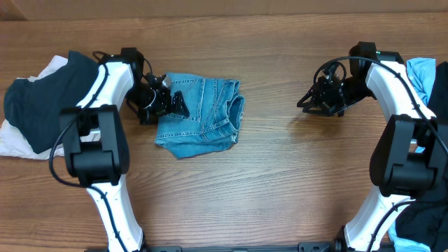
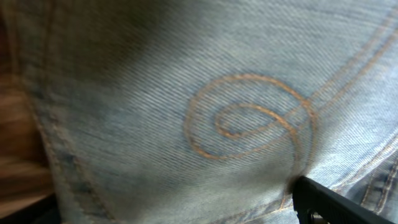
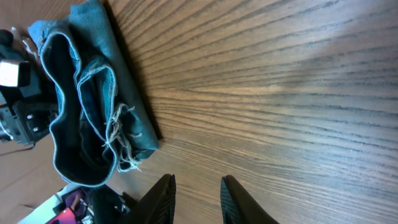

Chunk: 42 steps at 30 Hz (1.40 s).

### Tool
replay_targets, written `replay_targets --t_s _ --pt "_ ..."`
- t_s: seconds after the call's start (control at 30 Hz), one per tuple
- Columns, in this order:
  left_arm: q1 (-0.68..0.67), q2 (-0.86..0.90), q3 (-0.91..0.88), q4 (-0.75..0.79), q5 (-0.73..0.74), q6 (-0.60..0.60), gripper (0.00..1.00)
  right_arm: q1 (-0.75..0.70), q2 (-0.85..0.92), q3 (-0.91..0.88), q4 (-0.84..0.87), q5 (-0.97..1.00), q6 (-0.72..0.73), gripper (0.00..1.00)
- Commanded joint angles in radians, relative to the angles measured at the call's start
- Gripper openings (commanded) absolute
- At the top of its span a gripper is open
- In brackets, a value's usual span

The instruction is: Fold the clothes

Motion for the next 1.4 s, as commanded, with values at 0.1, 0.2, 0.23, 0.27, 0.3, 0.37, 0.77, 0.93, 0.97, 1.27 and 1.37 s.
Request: replay_targets --t_s 0.1,0.2,0.23,0.27,0.3,0.37,0.77,0.93,0.97,1.27,1.37 --pt "-0.003 0.019 -0.257 0.233 0.171 0.019 0.88 -0.001 -0.036 0.025 -0.006 0.0 -0.011 0.28" --pt "-0.003 0.019 -0.315 0.304 0.171 0.02 0.6 -0.001 -0.036 0.025 -0.007 -0.001 -0.011 0.28" --pt "-0.004 0.019 -0.323 0.32 0.175 0.021 0.51 -0.001 -0.036 0.025 -0.008 -0.001 -0.011 0.28" --pt "-0.006 0.019 -0.326 0.328 0.198 0.035 0.44 -0.001 -0.036 0.025 -0.01 -0.001 -0.011 0.28" --pt "-0.006 0.019 -0.326 0.331 0.23 0.053 0.41 -0.001 -0.036 0.025 -0.012 -0.001 -0.011 0.28" --pt "-0.006 0.019 -0.326 0.334 0.335 0.098 0.21 -0.001 -0.036 0.025 -0.016 -0.001 -0.011 0.28" --pt "-0.035 0.013 -0.326 0.467 0.432 -0.079 1.0 0.01 -0.036 0.025 -0.037 -0.015 -0.033 0.25" --pt "-0.084 0.013 -0.326 0.503 0.392 -0.106 0.98 0.095 -0.036 0.025 0.013 -0.234 -0.217 0.04" --pt "-0.088 0.013 -0.326 0.507 0.391 -0.106 0.96 0.116 -0.036 0.025 0.03 -0.249 -0.226 0.04" --pt "-0.091 0.013 -0.326 0.505 0.391 -0.113 0.89 0.266 -0.031 0.019 0.176 -0.226 -0.289 0.04" --pt "-0.091 0.013 -0.326 0.507 0.391 -0.113 0.91 0.295 -0.012 -0.047 0.267 -0.077 -0.171 0.04"
